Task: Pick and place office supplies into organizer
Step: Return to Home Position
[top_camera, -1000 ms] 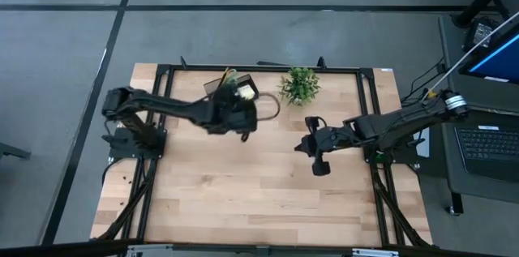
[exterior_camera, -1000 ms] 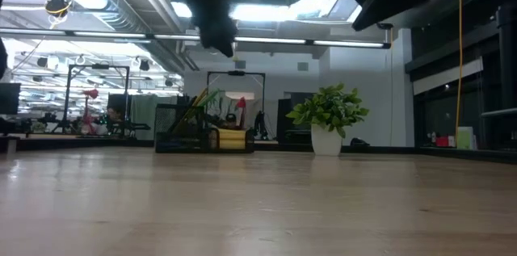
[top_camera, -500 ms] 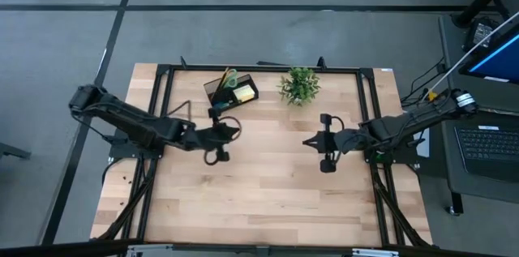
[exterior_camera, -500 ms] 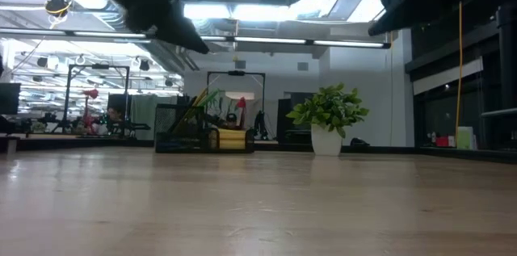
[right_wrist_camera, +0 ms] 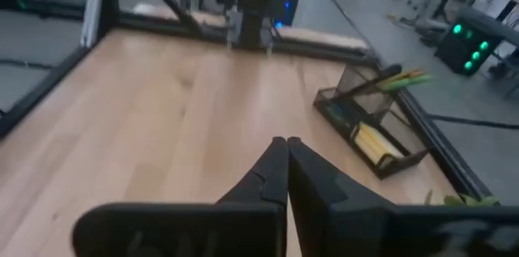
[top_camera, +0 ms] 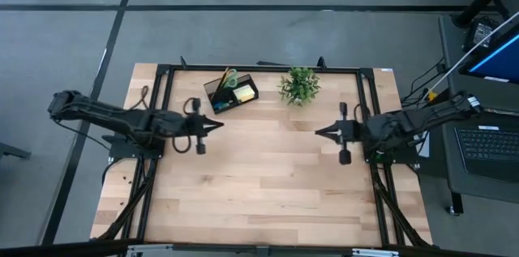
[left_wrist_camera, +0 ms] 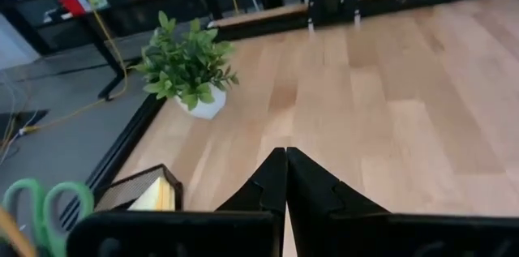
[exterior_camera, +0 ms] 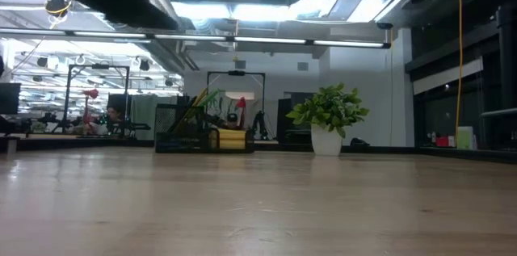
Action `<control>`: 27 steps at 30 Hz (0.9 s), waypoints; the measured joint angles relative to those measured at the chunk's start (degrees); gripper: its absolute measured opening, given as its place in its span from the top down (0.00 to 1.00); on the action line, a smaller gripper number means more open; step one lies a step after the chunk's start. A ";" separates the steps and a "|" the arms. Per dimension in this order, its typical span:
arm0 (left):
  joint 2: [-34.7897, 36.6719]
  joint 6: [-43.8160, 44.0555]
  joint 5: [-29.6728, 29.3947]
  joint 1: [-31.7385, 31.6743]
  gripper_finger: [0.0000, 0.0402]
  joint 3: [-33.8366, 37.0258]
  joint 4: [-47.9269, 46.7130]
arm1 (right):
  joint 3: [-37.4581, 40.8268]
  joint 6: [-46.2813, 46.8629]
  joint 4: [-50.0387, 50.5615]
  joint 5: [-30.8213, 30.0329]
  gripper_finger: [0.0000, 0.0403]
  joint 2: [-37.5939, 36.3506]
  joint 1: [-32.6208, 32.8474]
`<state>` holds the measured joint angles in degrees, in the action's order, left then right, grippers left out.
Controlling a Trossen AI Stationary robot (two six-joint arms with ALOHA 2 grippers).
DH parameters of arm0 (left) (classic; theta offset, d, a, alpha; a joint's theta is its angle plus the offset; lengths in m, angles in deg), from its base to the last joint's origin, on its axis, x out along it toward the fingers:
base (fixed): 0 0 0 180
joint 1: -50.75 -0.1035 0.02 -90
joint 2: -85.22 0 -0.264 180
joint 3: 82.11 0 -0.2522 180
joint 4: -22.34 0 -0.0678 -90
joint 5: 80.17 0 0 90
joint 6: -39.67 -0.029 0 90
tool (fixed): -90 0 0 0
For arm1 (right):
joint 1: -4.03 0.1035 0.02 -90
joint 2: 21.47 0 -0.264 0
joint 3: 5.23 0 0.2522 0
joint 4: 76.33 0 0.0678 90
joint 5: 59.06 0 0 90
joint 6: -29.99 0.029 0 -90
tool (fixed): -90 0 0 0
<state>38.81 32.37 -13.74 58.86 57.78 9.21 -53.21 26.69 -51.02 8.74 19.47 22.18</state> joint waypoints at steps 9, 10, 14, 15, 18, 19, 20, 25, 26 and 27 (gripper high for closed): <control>14.77 -2.95 2.70 -0.85 0.99 12.07 8.41 | -0.02 -3.06 4.22 8.06 0.97 -6.98 -0.04; 16.08 -3.04 2.96 -0.88 1.00 13.59 9.49 | -0.02 -3.14 4.30 9.14 0.97 -7.48 -0.04; 20.87 -3.01 4.06 -0.87 1.00 18.59 11.75 | -0.02 -3.11 4.20 10.32 0.97 -8.76 -0.04; 21.79 -2.86 4.29 -0.87 0.99 19.36 12.15 | 0.07 -3.06 4.20 10.32 0.97 -8.92 -0.04; 24.61 -2.41 5.37 -0.87 1.00 21.71 12.13 | 3.68 -2.09 0.34 10.36 0.97 -9.94 -0.01; 25.38 -2.42 5.74 -0.87 1.00 22.33 12.50 | 5.78 -1.55 -1.38 10.37 0.97 -10.61 0.00; 26.13 -2.44 6.05 -0.89 1.00 22.73 12.58 | 7.89 -1.46 -3.65 10.38 0.97 -11.14 0.00; 28.93 -3.55 7.22 -2.70 1.00 23.37 12.43 | 15.56 -1.80 -11.59 10.02 0.97 -15.20 -0.02; 29.40 -3.80 7.88 -3.52 1.00 23.40 12.40 | 16.12 -1.82 -11.66 10.00 0.97 -16.38 -0.02; 29.97 -4.11 9.54 -4.50 1.00 23.40 12.30 | 16.42 -1.84 -11.19 9.98 0.97 -17.62 -0.02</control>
<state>68.78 28.26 -4.20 54.37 81.19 21.51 -36.79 24.85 -62.20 18.72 1.86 22.16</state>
